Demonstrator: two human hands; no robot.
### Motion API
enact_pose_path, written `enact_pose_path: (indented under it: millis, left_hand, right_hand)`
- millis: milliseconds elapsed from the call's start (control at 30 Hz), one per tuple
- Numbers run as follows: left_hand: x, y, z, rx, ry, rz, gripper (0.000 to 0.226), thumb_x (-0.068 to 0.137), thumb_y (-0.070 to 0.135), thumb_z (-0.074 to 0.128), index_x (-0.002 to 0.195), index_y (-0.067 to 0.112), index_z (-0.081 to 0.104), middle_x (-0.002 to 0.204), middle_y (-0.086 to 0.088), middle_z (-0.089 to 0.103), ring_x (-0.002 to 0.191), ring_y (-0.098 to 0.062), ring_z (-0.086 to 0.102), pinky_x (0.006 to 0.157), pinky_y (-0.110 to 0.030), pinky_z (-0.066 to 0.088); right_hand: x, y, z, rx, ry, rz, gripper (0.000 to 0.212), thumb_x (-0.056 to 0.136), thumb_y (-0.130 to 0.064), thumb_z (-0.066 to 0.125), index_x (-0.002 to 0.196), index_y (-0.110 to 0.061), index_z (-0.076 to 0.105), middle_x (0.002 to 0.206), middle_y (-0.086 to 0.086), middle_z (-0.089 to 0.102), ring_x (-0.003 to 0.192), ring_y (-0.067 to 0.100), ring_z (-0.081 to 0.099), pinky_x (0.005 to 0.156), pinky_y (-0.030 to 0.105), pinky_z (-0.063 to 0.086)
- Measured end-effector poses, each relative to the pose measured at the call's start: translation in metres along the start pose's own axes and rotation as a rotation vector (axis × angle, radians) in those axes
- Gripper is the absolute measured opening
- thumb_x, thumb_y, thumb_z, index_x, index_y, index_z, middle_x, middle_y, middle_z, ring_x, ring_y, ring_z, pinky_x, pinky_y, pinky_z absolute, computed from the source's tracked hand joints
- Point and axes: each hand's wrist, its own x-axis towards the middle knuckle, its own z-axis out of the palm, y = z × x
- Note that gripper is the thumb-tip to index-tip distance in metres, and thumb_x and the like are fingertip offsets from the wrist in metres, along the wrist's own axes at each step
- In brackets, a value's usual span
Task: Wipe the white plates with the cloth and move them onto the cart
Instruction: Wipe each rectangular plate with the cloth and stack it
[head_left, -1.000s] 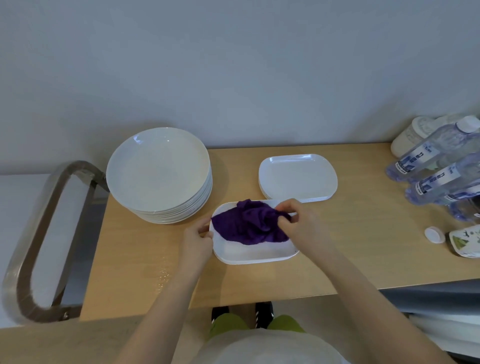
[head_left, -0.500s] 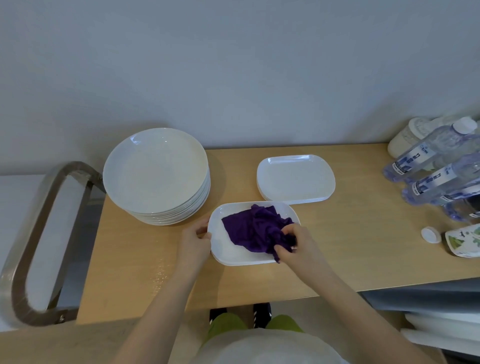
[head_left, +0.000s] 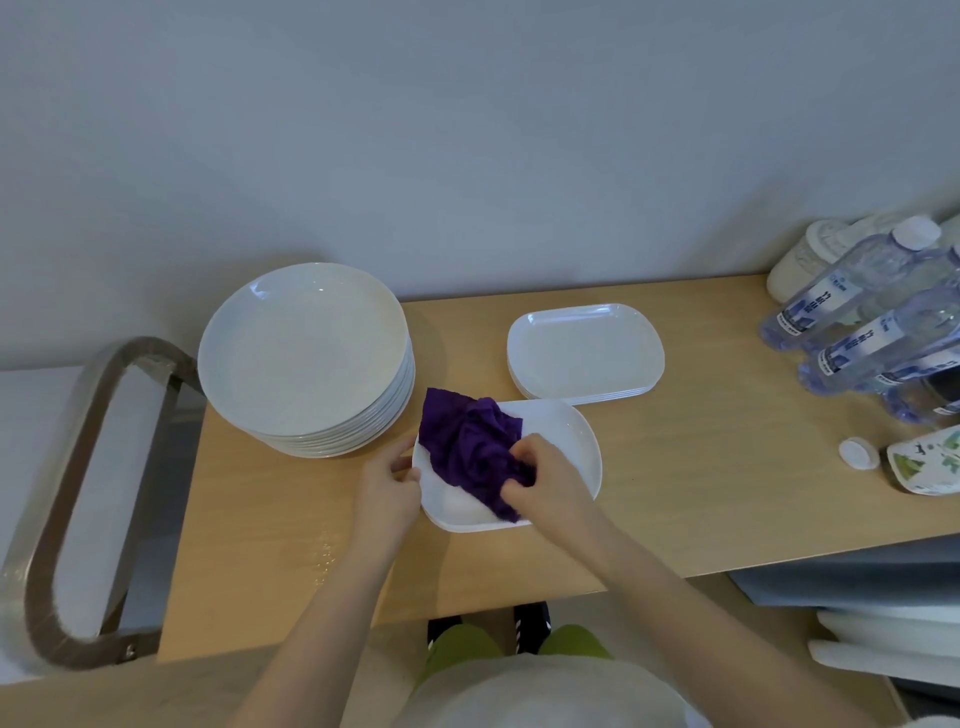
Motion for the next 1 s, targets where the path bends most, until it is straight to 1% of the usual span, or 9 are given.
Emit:
enact_pose_path:
  millis: [133,267,433,500,600,733,833,933,1000]
  left_hand:
    - [0.001,0.001,0.0,0.004,0.018,-0.015,0.062,0.087,-0.008,0.05,0.087,0.052,0.064,0.078,0.032,0.066,0.087,-0.002,0.063,0.072,-0.03,0.057]
    - [0.0,-0.001,0.001,-0.002,0.016,-0.004,0.055,0.085,-0.006,0.054,0.094,0.048,0.065,0.08,0.034,0.065,0.088,0.0,0.061,0.072,-0.029,0.056]
    - [0.001,-0.003,0.0,-0.01,0.018,-0.005,0.054,0.086,-0.006,0.054,0.097,0.046,0.064,0.089,0.029,0.064,0.091,-0.001,0.061,0.078,-0.034,0.057]
    - [0.002,-0.005,-0.002,-0.011,0.011,-0.006,0.048,0.088,-0.005,0.053,0.106,0.038,0.066,0.096,0.027,0.063,0.095,-0.002,0.06,0.082,-0.036,0.056]
    - [0.003,-0.006,-0.002,-0.017,-0.004,0.003,0.052,0.09,-0.004,0.052,0.104,0.044,0.064,0.099,0.026,0.064,0.098,-0.004,0.061,0.083,-0.036,0.056]
    - [0.003,-0.006,-0.003,-0.007,-0.02,0.006,0.049,0.091,-0.001,0.053,0.107,0.044,0.064,0.097,0.024,0.064,0.099,-0.007,0.062,0.083,-0.039,0.056]
    - [0.003,-0.005,-0.005,-0.013,-0.037,-0.004,0.052,0.092,0.0,0.053,0.1,0.051,0.06,0.106,0.009,0.068,0.104,-0.019,0.063,0.088,-0.046,0.054]
    - [0.003,-0.005,-0.008,-0.025,-0.062,-0.014,0.049,0.093,0.002,0.054,0.103,0.05,0.06,0.11,0.004,0.069,0.103,-0.019,0.065,0.088,-0.047,0.054]
    - [0.003,-0.005,-0.009,-0.034,-0.077,-0.021,0.048,0.093,0.003,0.053,0.105,0.049,0.061,0.11,0.003,0.069,0.102,-0.018,0.065,0.086,-0.043,0.056]
  right_hand:
    - [0.006,0.012,-0.055,-0.092,0.046,0.056,0.023,0.077,-0.001,0.055,0.086,-0.022,0.056,0.089,-0.005,0.062,0.074,0.013,0.056,0.061,0.017,0.042]
    - [0.004,0.023,-0.084,-0.131,0.047,0.042,0.028,0.076,0.002,0.053,0.081,-0.025,0.056,0.092,-0.007,0.062,0.08,0.02,0.061,0.067,0.029,0.049]
    - [-0.009,0.028,-0.052,-0.174,0.021,-0.059,0.02,0.079,-0.007,0.059,0.083,-0.026,0.053,0.093,-0.003,0.055,0.078,0.003,0.051,0.063,0.013,0.04]
    - [-0.014,0.026,-0.035,-0.093,0.058,-0.068,0.016,0.081,-0.01,0.061,0.08,-0.024,0.053,0.084,-0.003,0.057,0.069,0.001,0.052,0.059,0.011,0.04]
    - [-0.018,0.018,-0.016,0.116,0.047,-0.001,0.013,0.083,-0.011,0.064,0.087,-0.02,0.055,0.079,-0.005,0.061,0.061,-0.003,0.057,0.055,0.008,0.044]
    - [-0.023,0.0,0.006,0.194,-0.115,0.044,0.024,0.083,-0.016,0.068,0.1,-0.024,0.054,0.093,-0.007,0.062,0.081,0.006,0.064,0.068,0.013,0.05]
    - [-0.023,-0.009,0.018,-0.191,-0.168,-0.124,0.035,0.085,-0.019,0.063,0.117,-0.025,0.051,0.109,-0.007,0.053,0.093,0.007,0.059,0.077,0.019,0.05]
    - [-0.014,-0.016,0.018,-0.69,0.105,-0.389,0.045,0.082,-0.033,0.065,0.125,-0.027,0.05,0.125,-0.004,0.044,0.113,0.018,0.042,0.092,0.031,0.041]
    - [-0.002,-0.017,0.016,-0.759,0.09,-0.399,0.07,0.076,-0.043,0.069,0.137,-0.028,0.038,0.141,0.001,0.032,0.128,0.022,0.03,0.106,0.035,0.03]
